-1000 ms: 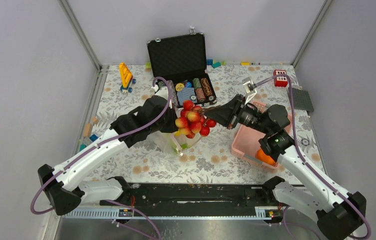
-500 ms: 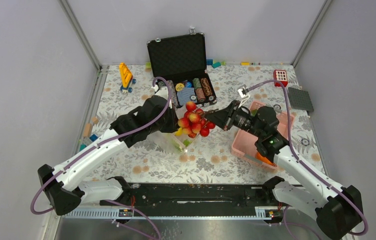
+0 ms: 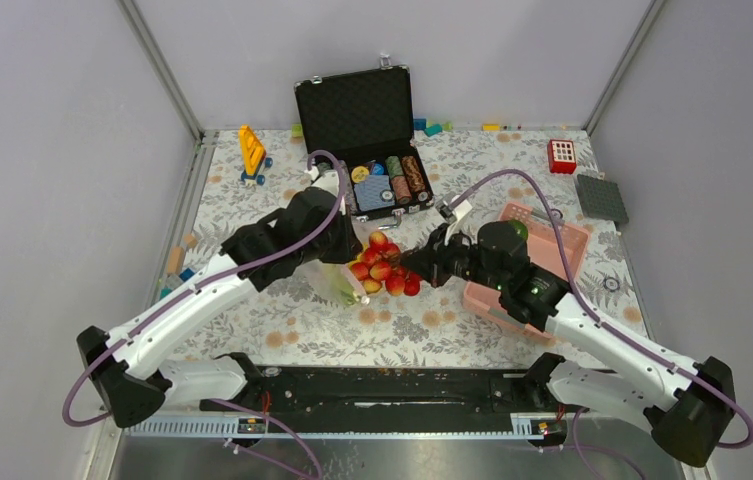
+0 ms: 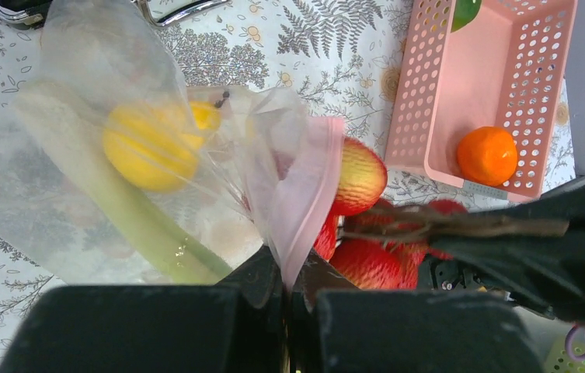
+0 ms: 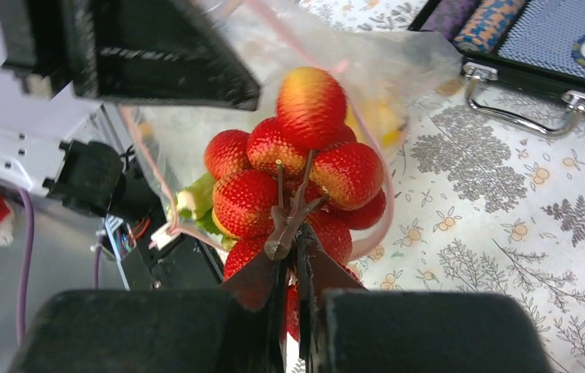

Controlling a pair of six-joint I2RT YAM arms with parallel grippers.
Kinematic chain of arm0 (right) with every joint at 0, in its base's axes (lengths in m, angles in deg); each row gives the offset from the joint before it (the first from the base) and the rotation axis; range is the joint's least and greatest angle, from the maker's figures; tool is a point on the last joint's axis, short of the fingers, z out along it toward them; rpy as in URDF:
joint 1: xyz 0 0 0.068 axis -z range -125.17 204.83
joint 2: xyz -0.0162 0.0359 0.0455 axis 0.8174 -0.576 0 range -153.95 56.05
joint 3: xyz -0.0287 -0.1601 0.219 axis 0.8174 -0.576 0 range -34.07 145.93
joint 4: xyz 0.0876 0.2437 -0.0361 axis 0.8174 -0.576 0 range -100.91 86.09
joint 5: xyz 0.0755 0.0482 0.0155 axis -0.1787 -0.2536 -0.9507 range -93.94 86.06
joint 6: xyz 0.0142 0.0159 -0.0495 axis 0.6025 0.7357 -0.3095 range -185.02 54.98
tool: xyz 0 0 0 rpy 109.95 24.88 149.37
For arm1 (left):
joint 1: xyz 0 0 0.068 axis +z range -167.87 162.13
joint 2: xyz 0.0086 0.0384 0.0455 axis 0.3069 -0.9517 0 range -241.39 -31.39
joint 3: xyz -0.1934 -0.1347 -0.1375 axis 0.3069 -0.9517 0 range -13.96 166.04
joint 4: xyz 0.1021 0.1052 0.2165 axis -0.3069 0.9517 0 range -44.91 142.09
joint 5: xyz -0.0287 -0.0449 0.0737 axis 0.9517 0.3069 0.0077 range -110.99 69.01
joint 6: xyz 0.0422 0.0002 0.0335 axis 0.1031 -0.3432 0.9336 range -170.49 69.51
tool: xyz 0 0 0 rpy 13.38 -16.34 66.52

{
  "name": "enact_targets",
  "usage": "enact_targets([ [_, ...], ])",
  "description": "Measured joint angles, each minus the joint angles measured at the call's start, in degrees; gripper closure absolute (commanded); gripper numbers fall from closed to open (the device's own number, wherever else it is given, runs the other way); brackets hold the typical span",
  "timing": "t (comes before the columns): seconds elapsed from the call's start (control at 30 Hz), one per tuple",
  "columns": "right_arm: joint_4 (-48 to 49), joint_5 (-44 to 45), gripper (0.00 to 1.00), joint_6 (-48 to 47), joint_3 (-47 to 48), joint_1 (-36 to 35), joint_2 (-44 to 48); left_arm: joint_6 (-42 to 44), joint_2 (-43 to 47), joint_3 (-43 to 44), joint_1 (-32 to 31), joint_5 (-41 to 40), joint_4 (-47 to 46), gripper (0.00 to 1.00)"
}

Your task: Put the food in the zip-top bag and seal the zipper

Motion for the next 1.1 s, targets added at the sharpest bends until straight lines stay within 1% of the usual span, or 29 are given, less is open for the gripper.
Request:
enact_targets([
  [0.1, -0.17, 0.33, 1.0, -2.67, 0.09, -2.73, 0.72, 0.04, -1.57, 1.42, 0.0, -0.02, 0.61, 1.0],
  [0.33, 0.63, 0.35, 1.0, -4.04, -0.96, -3.13, 6.56, 0.0, -3.17, 1.73, -0.11, 0.0, 0.68, 1.0],
  [0.4, 0.5, 0.9, 1.0, -4.11, -0.7, -3.56, 6.8, 0.02, -3.17, 1.73, -0.22, 0.02, 0.68, 1.0],
  [0.47, -0.46, 2.6, 1.0, -4.11, 0.46, -4.57, 5.09, 0.13, -3.17, 1.84, -0.68, -0.02, 0.68, 1.0],
  [0.53, -1.81, 5.64, 1.0, -3.63, 2.78, -5.75, 1.7, 0.63, -3.17, 1.88, -1.6, -0.28, 0.7, 1.0],
  [0.7, -7.13, 21.2, 1.0, 1.66, 10.16, -9.68, -6.36, 1.75, -3.19, 2.14, -3.91, -0.46, 1.11, 1.0],
  [0.8, -7.5, 30.16, 1.0, 4.24, 12.61, -13.0, -8.74, 1.97, -3.3, 2.14, -4.26, -0.83, 1.31, 1.0],
  [0.87, -6.73, 34.25, 1.0, 5.9, 12.9, -14.53, -9.94, 1.97, -3.3, 2.14, -4.26, -0.96, 1.49, 1.0],
  [1.1, -0.15, 41.07, 1.0, 12.22, 11.43, -17.18, -13.97, 1.88, -3.3, 2.14, -4.26, -1.79, 2.84, 1.0],
])
